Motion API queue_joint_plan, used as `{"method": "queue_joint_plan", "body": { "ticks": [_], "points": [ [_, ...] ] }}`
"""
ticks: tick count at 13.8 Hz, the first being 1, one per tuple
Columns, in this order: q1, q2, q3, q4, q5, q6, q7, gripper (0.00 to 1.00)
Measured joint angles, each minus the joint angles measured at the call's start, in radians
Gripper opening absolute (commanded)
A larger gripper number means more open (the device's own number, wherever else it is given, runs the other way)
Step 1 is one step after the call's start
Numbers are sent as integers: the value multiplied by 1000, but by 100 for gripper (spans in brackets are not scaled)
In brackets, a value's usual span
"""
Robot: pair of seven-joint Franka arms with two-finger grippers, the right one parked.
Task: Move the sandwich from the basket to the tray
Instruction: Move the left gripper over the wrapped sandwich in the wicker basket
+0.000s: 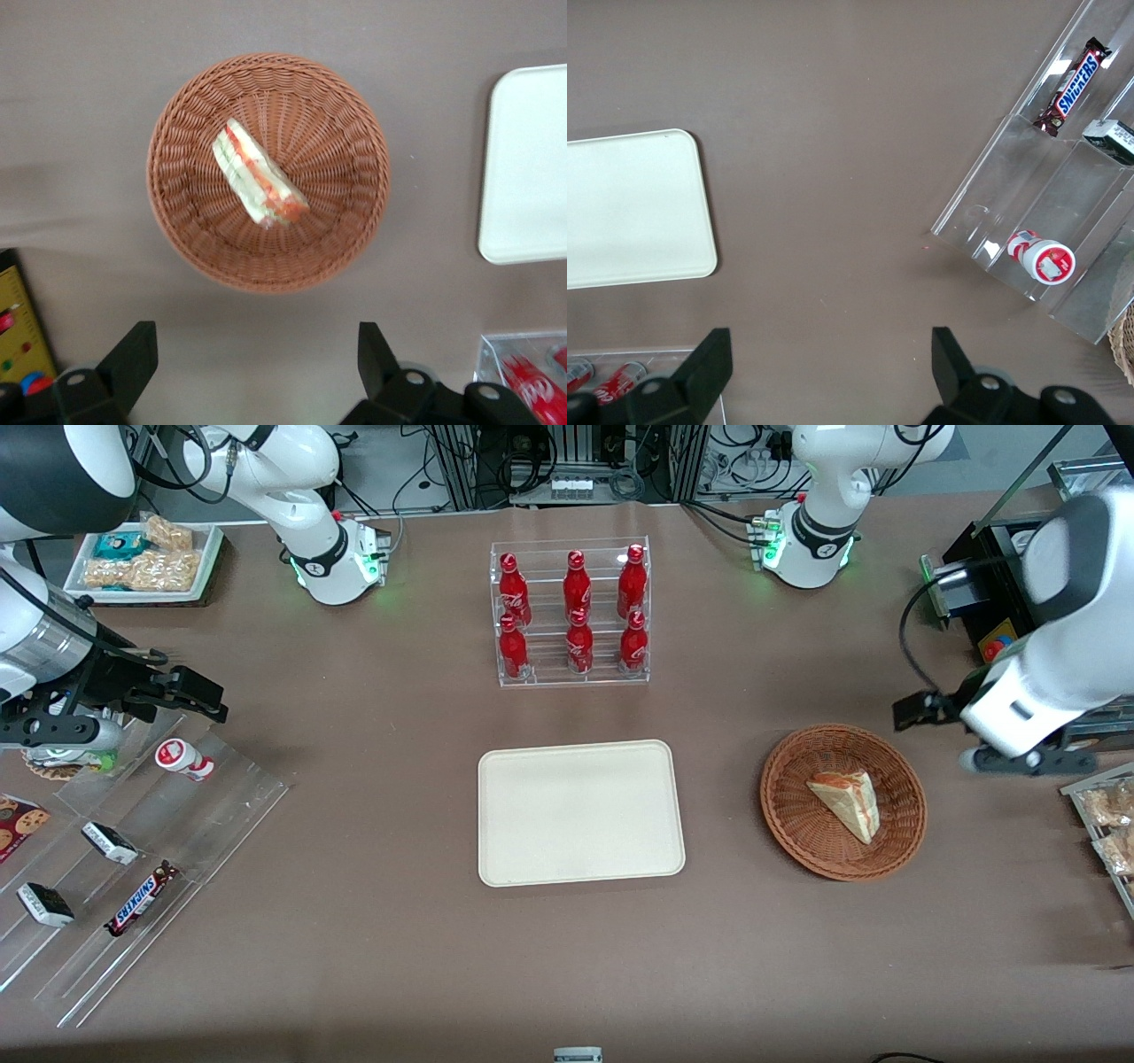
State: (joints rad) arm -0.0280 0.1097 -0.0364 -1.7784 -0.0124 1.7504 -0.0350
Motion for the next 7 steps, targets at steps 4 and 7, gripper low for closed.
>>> {"method": "queue_joint_plan", "body": {
  "ticks": [4, 7],
  "points": [
    [1, 16, 6, -230, 17, 305, -67, 100],
    [2, 25, 7, -340, 20, 481, -286, 100]
  ]
}}
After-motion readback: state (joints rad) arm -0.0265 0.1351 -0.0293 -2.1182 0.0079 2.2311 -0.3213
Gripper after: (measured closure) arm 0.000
